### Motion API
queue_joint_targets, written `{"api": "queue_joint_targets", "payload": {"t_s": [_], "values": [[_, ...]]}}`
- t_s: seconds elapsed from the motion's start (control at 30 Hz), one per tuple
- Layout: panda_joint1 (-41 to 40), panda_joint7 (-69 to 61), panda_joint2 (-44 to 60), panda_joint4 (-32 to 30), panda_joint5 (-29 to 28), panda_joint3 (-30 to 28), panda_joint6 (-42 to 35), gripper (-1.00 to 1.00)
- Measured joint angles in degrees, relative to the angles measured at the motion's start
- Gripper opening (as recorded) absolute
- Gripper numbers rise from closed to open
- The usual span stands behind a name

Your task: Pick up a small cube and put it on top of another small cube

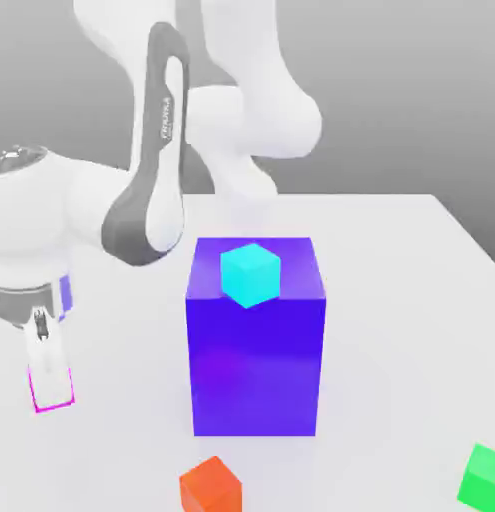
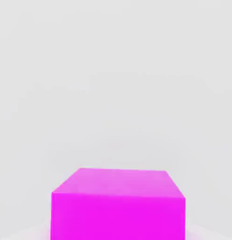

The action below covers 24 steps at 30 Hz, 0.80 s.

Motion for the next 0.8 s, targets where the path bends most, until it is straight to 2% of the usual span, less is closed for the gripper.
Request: {"api": "queue_joint_targets", "payload": {"t_s": [0.17,0.63,0.77,0.8], "values": [[8.49,9.63,2.48,7.08,-2.73,3.5,-3.29,-1.0],[32.52,33.71,4.78,13.54,-4.38,17.75,-11.46,-1.0],[37.56,38.08,11.44,15.04,-8.22,17.63,-6.79,-1.0],[37.85,38.43,12.47,15.13,-8.67,17.45,-5.91,1.0]]}}
